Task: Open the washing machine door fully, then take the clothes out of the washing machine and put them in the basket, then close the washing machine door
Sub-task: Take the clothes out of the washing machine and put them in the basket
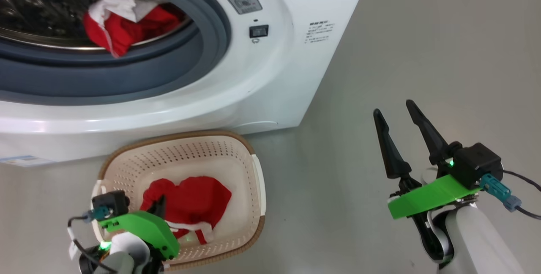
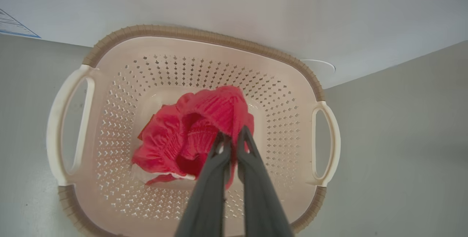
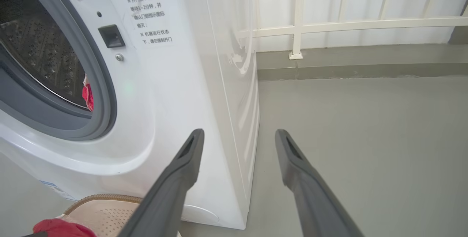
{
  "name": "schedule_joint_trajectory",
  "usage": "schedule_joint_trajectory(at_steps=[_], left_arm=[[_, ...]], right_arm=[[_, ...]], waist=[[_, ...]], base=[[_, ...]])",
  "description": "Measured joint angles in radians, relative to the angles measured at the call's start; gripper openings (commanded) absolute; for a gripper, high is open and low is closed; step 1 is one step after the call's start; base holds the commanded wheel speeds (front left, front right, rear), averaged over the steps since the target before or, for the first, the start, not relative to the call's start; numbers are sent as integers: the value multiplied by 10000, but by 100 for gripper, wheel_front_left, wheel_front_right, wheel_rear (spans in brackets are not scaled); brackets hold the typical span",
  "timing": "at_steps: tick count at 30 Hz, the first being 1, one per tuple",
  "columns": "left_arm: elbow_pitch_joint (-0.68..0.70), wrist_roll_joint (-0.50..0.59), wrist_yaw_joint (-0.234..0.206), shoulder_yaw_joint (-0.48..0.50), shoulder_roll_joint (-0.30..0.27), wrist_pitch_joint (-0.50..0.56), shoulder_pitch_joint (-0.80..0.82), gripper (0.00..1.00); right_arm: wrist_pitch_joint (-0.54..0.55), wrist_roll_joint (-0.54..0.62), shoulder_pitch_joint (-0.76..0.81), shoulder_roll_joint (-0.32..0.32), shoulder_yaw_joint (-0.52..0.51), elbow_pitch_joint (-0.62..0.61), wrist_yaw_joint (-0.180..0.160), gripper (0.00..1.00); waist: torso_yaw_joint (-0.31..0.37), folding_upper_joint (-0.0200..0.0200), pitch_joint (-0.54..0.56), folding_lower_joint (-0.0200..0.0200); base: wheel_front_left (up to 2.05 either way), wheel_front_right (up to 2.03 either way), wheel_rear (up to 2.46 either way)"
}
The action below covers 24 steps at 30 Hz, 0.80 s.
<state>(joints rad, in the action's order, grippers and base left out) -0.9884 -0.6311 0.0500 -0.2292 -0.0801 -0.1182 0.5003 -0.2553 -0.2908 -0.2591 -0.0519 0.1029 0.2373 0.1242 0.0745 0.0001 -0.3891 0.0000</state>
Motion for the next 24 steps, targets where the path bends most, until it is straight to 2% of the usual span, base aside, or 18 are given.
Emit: schedule_joint_trajectory(at_steps=[8, 13, 15, 16, 17, 24], left_arm=[[-2084, -142, 313, -50, -40, 297, 1220, 0], [-2633, -92, 374, -205, -207, 343, 1552, 0], [-2685, -25, 491, -282, -278, 150, 1556, 54], [-2750, -21, 491, -309, -290, 113, 1555, 96], [-2805, -6, 477, -330, -318, 25, 1549, 100], [-2920, -4, 462, -376, -349, -805, 1502, 100]], right_arm=[[-2, -171, -411, 0, 196, -109, 0, 100], [0, -180, -434, 0, 194, -113, 0, 100], [0, -244, -448, 0, 190, -98, 0, 100], [-2, -270, -458, 0, 192, -84, 0, 100], [-2, -274, -471, 0, 196, -65, 0, 100], [-2, -343, -480, 0, 219, 65, 0, 100]], waist=[[415, 0, -632, 0], [772, 0, -878, -1], [883, 0, -935, 0], [931, 0, -949, 0], [973, 0, -952, 0], [1016, 0, -605, -1]], base=[[0, 0, 0], [0, 0, 0], [0, 0, 0], [0, 0, 0], [0, 0, 0], [0, 0, 0]])
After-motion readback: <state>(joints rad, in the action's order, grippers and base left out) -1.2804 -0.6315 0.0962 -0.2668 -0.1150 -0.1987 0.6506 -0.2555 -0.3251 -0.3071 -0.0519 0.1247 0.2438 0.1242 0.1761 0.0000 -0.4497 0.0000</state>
